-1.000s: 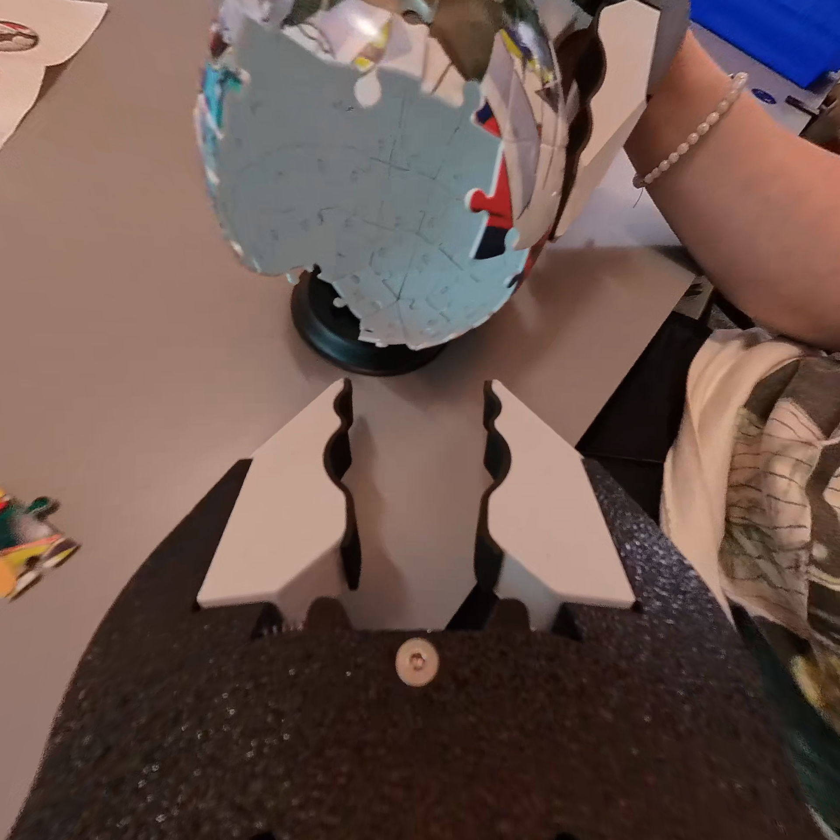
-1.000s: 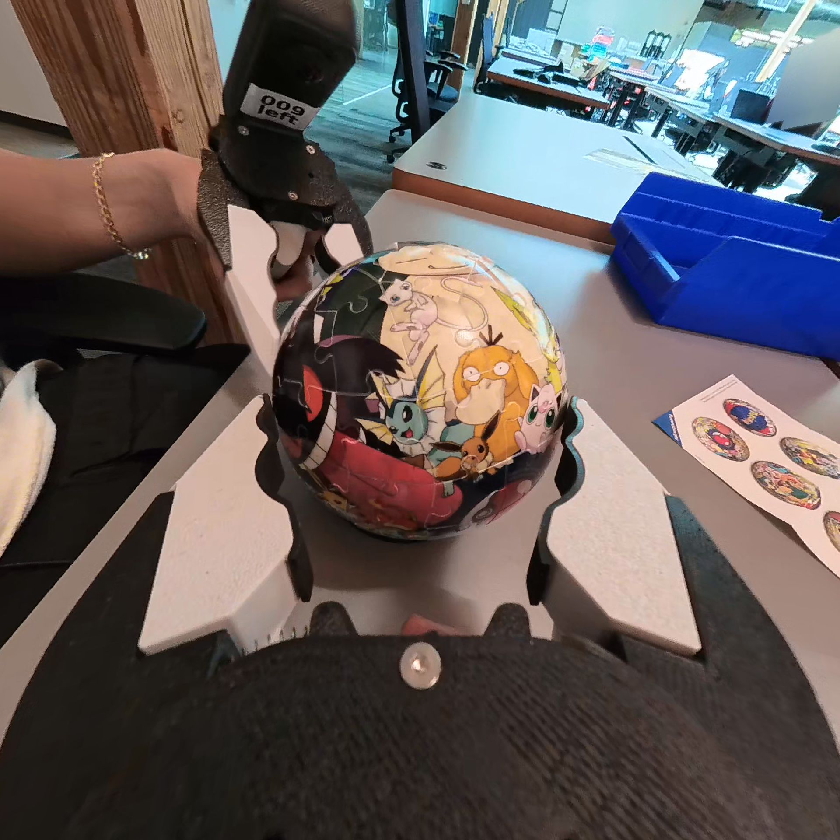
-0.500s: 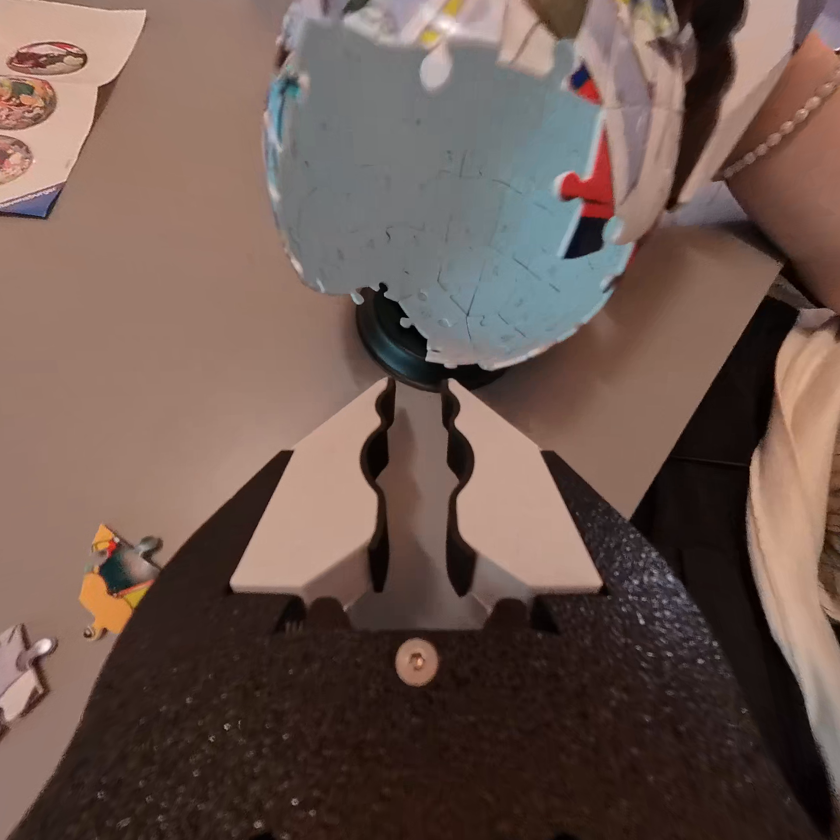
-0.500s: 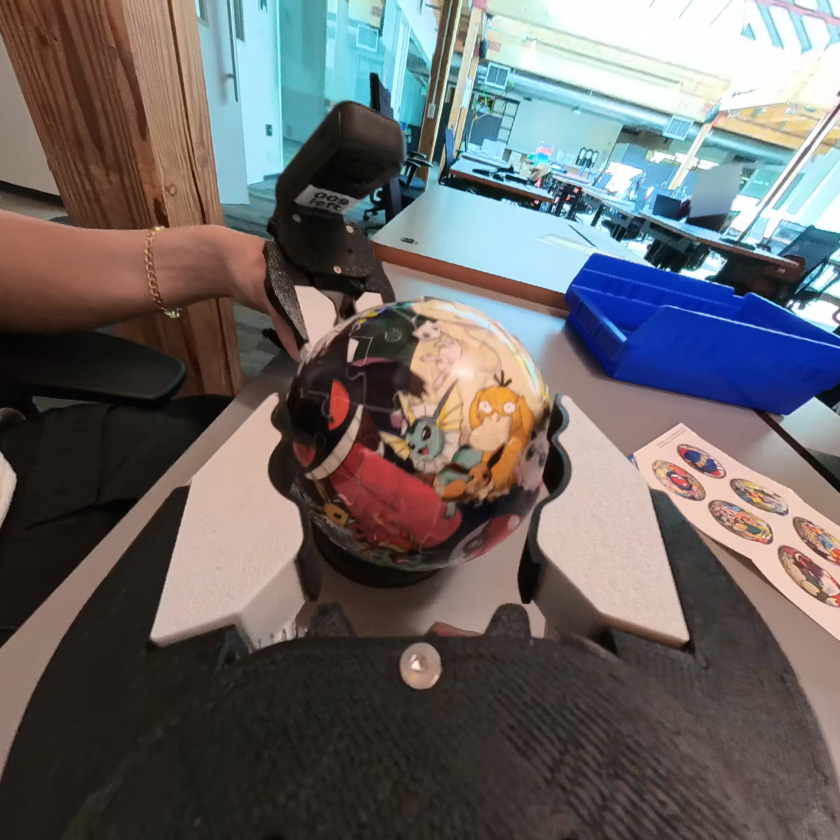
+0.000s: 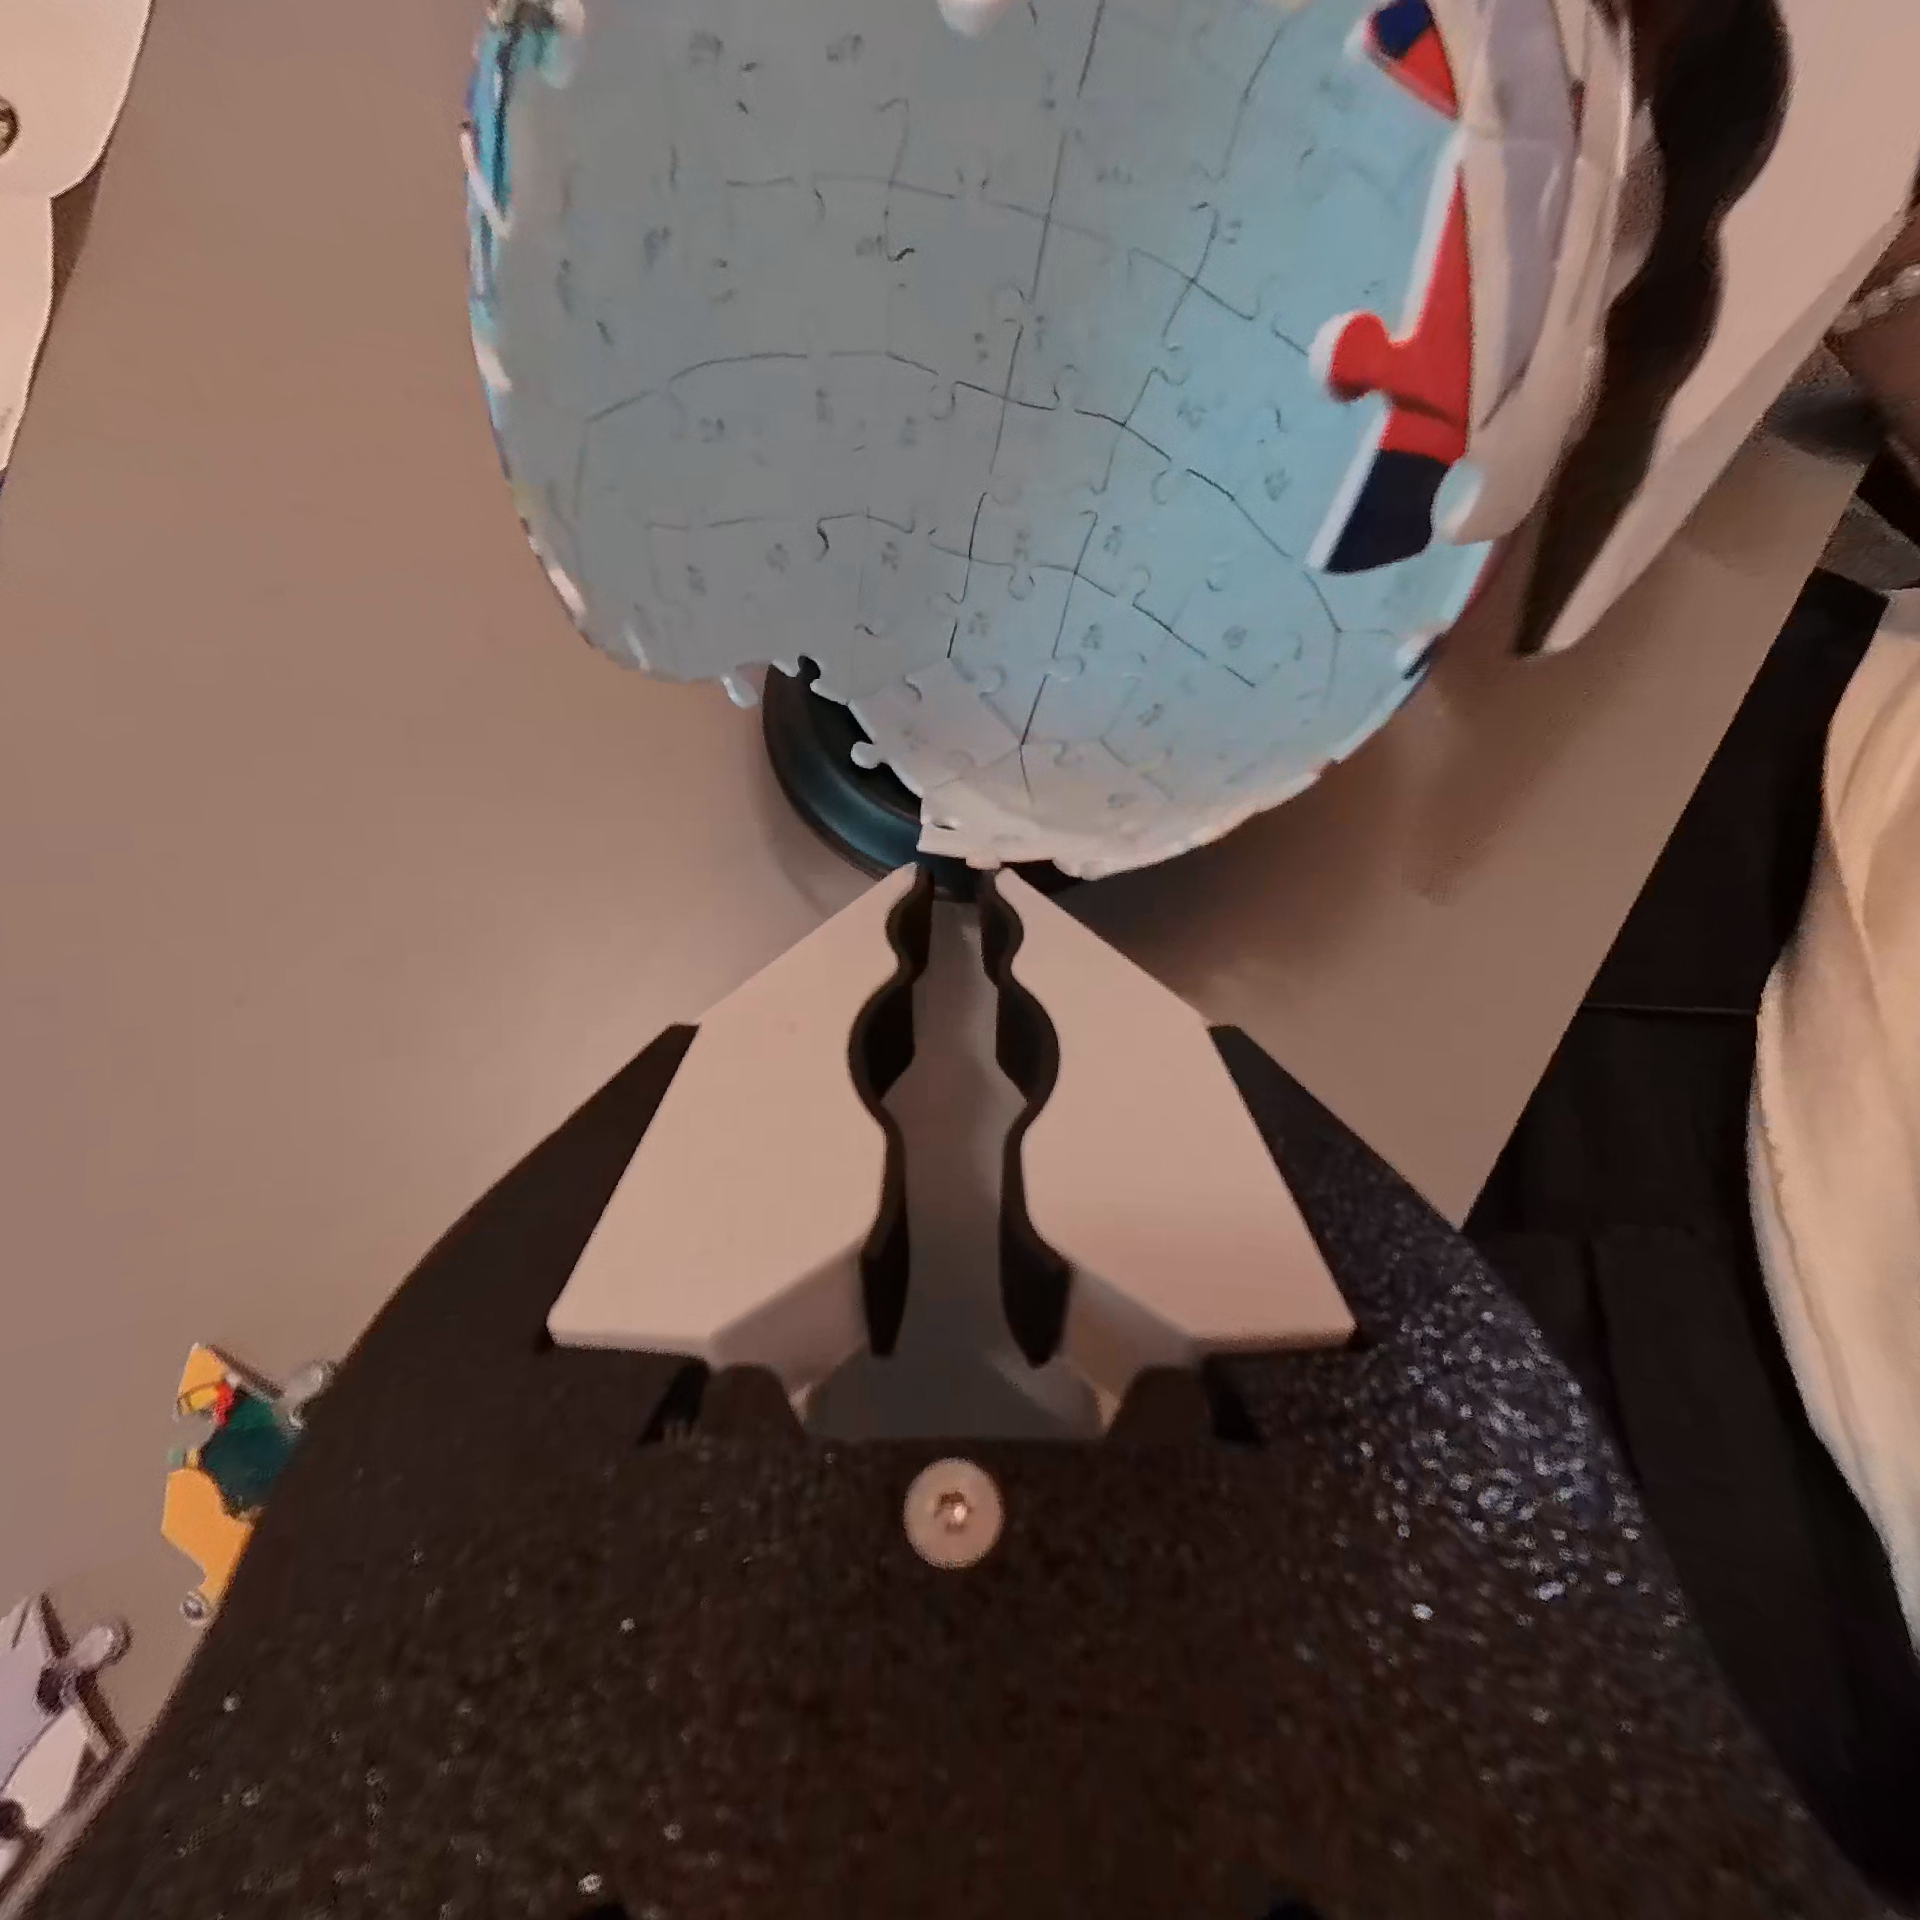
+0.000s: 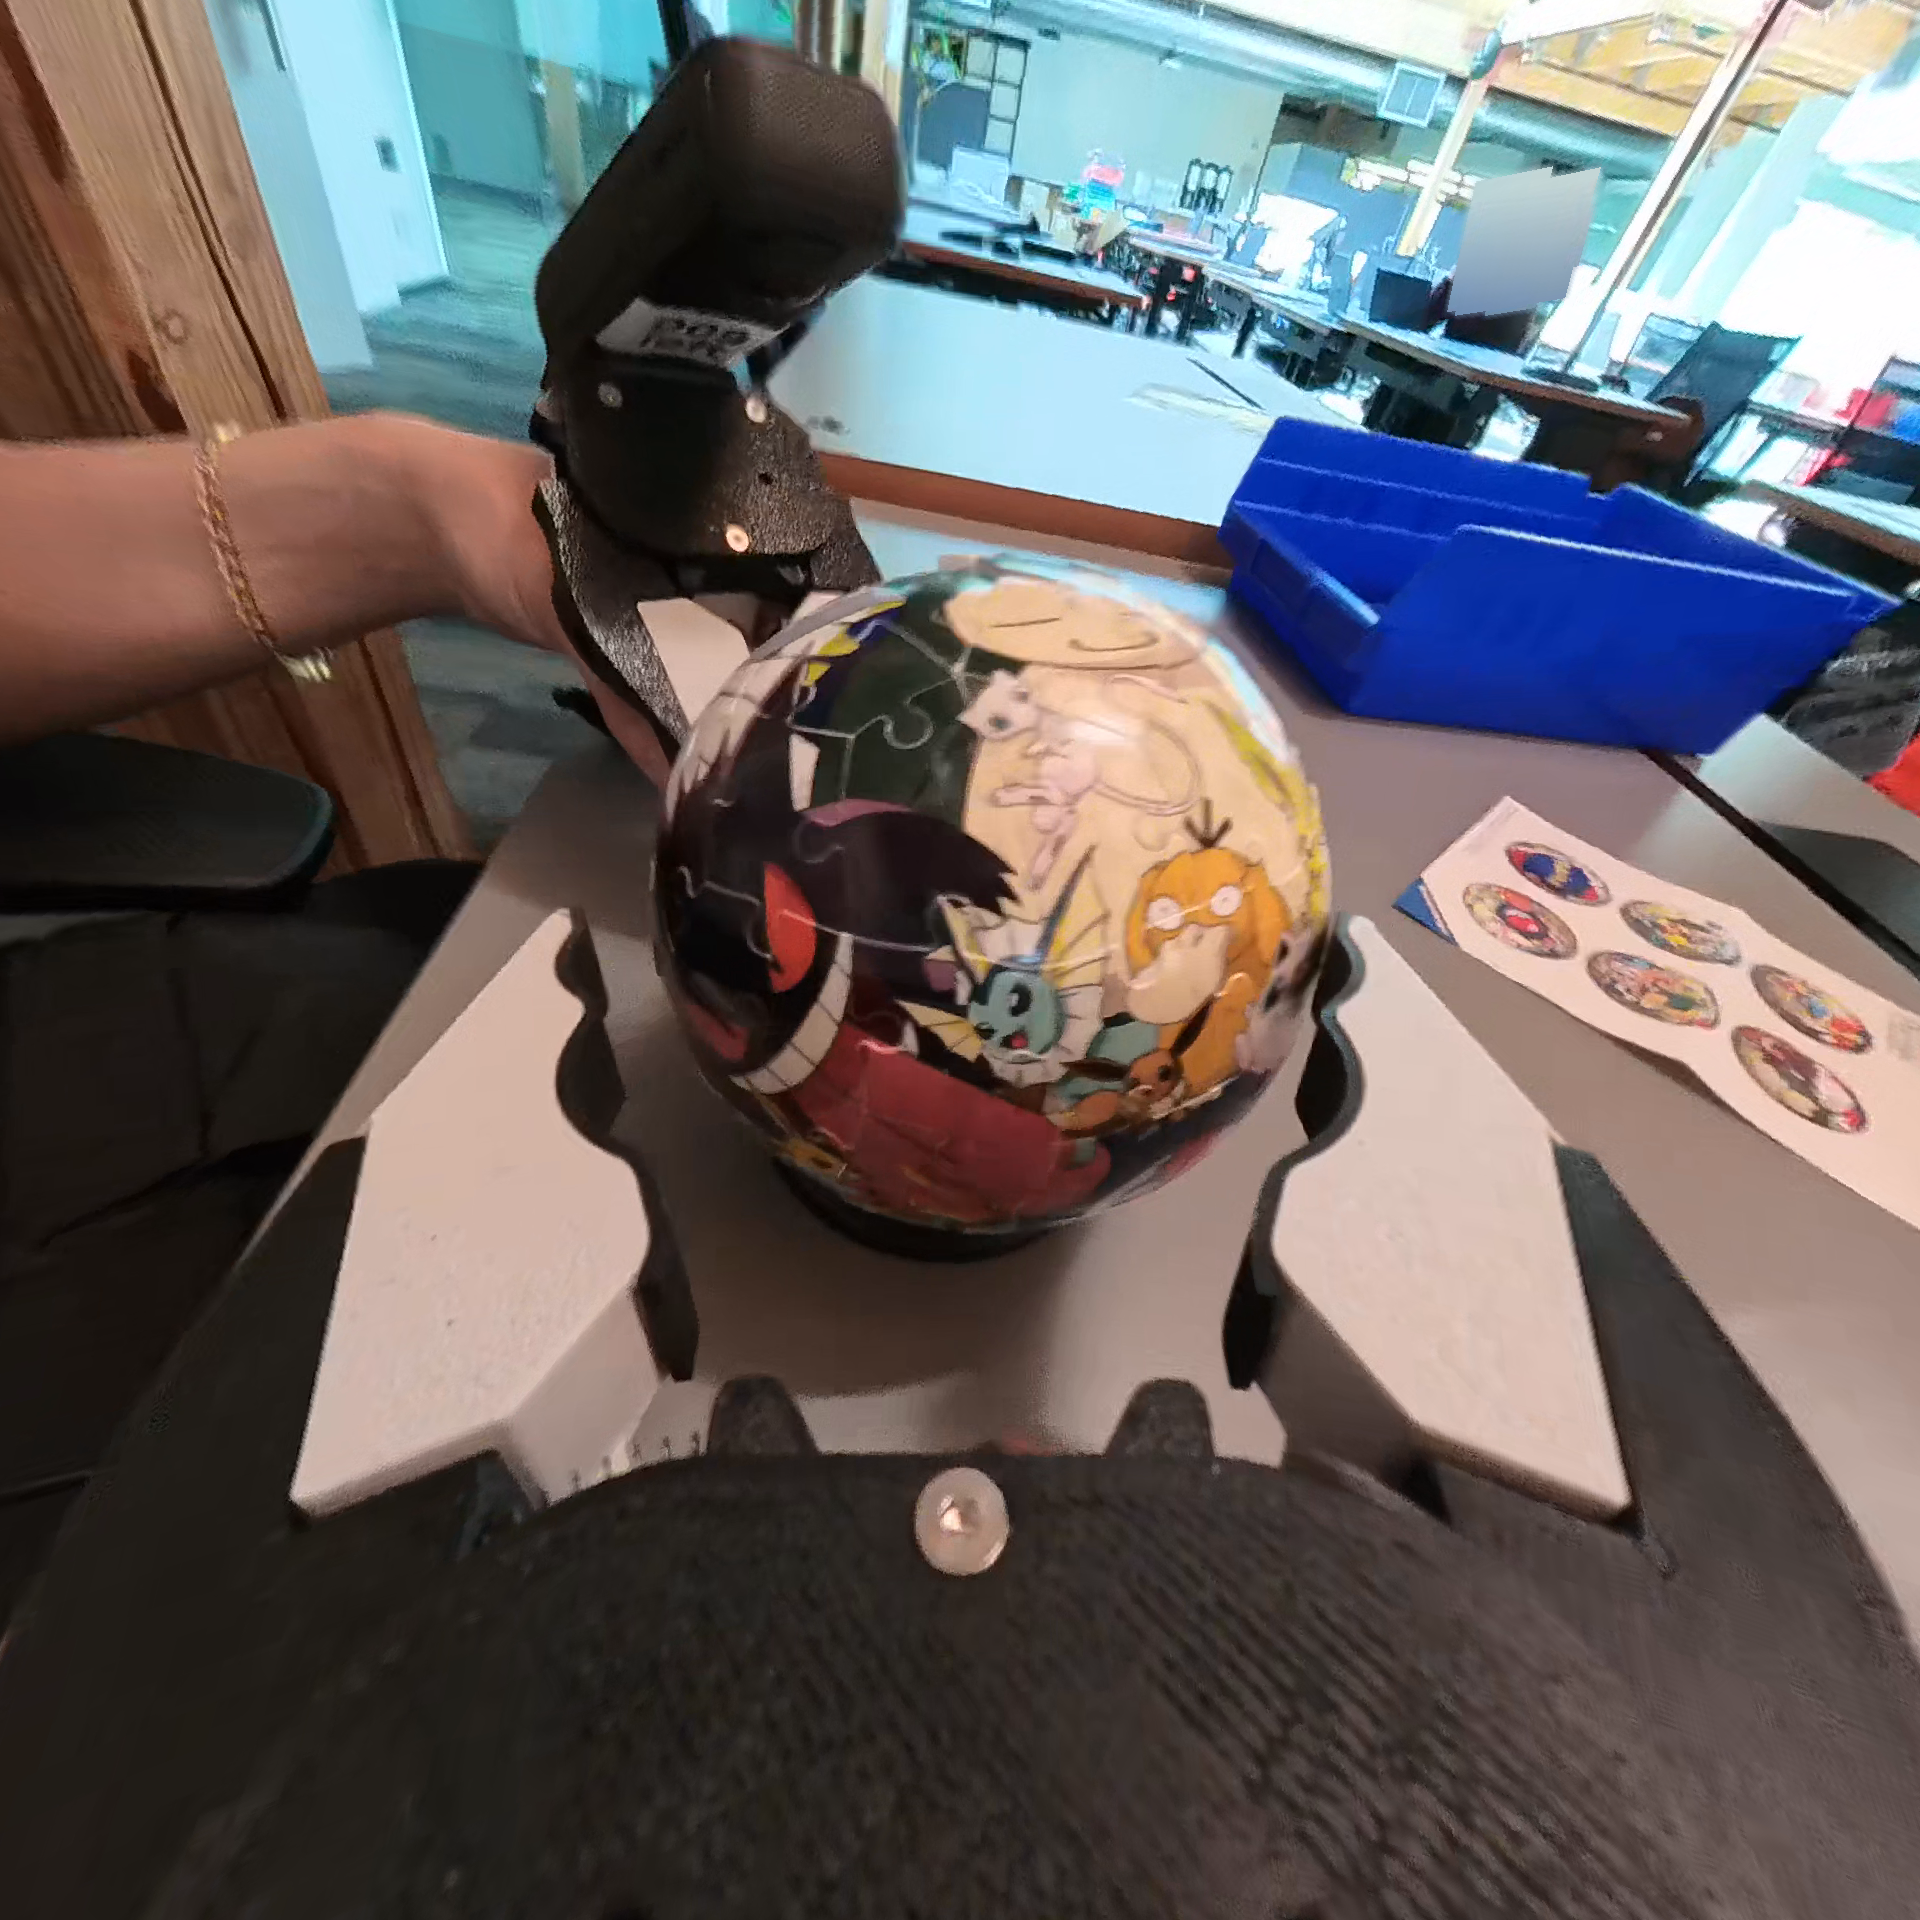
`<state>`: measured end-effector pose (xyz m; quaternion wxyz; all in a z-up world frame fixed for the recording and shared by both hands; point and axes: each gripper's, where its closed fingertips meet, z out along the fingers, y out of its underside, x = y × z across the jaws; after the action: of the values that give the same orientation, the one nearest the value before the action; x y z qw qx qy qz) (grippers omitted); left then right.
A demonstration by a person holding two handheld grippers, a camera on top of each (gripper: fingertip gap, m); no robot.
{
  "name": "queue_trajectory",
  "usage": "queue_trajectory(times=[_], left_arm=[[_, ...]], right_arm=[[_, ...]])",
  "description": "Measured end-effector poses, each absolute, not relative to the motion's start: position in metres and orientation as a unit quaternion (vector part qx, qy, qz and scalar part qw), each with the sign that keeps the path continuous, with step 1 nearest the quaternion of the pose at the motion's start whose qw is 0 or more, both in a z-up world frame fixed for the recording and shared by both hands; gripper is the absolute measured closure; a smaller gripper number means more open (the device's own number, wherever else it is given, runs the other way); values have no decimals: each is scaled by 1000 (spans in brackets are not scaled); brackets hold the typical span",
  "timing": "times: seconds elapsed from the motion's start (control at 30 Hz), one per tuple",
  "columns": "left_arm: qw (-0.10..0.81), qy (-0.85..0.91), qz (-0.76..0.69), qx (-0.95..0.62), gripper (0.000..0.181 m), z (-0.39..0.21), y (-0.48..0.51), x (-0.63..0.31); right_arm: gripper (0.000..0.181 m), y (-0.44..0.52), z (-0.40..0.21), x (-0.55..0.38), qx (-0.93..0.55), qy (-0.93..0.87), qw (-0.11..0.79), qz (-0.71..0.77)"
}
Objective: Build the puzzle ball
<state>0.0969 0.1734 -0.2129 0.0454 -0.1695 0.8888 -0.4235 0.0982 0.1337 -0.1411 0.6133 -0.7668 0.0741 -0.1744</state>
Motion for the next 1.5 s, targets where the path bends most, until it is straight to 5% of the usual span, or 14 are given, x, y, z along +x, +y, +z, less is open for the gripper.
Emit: queue_trajectory(times=[0.73, 0.83, 0.93, 1.23, 1.5], left_arm=[[28, 908, -405, -108, 169, -221, 127, 93], [30, 912, -388, -132, 143, -222, 140, 96], [25, 907, -391, -151, 140, -216, 158, 99], [29, 839, -466, -280, 61, -196, 139, 151], [158, 884, -390, -204, 54, -214, 128, 181]], right_arm=[[44, 106, -156, 105, -841, 17, 464, -279], [45, 102, -158, 106, -842, 19, 459, -282], [47, 99, -159, 107, -839, 29, 463, -284], [48, 101, -158, 107, -835, 30, 466, -291], [48, 101, -157, 107, -834, 27, 466, -294]])
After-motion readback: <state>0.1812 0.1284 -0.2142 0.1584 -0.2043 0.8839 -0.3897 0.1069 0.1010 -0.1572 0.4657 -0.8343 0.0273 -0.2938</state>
